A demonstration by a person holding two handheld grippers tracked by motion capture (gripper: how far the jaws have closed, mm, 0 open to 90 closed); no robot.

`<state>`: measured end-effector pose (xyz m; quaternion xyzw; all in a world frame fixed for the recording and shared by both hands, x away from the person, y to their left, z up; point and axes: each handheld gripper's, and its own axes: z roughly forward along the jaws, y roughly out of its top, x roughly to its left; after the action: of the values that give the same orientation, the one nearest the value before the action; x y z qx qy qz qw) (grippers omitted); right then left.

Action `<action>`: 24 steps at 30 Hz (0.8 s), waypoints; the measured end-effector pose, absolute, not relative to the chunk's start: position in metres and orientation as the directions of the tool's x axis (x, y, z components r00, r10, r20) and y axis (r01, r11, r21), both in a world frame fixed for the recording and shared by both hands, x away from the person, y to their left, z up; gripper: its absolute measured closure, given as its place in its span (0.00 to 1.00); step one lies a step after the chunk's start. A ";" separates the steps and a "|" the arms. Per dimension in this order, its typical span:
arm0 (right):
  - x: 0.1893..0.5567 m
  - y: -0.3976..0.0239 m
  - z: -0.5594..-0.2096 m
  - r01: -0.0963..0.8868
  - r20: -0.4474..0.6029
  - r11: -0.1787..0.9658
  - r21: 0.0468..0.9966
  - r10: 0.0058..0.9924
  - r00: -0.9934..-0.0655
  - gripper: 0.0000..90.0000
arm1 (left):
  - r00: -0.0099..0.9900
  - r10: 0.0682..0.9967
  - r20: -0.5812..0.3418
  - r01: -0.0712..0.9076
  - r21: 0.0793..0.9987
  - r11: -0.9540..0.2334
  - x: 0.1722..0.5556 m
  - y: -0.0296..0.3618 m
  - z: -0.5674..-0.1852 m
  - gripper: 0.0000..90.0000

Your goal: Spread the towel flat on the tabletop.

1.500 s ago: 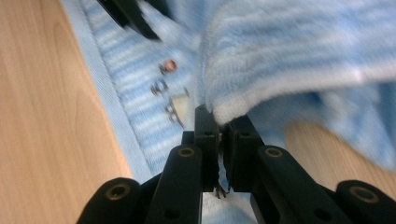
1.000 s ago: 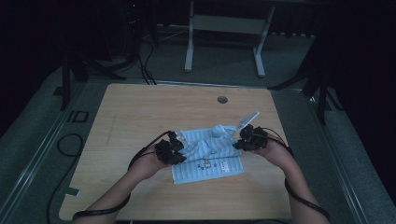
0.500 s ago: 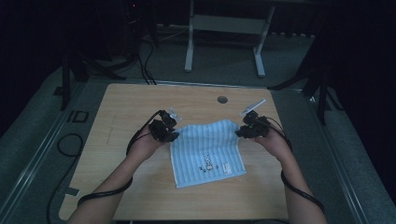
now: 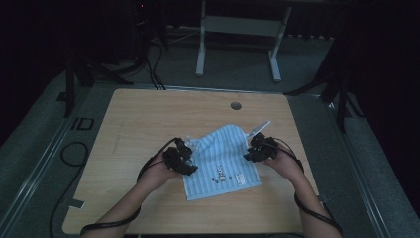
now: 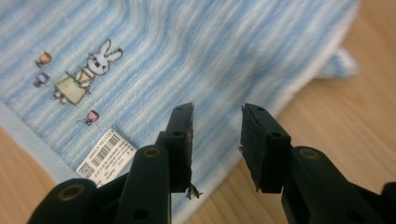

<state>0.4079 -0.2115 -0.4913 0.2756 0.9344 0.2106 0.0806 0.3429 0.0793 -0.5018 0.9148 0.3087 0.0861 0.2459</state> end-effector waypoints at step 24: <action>0.426 -0.188 -0.522 0.512 -0.059 0.791 0.333 0.560 -0.826 0.96 | 0.758 0.651 0.039 0.571 0.443 -0.691 0.406 0.060 -0.528 0.92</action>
<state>0.4263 -0.1881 -0.5222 0.2842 0.9432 0.1533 0.0777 0.4062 0.0600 -0.5284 0.9145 0.3341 0.0970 0.2067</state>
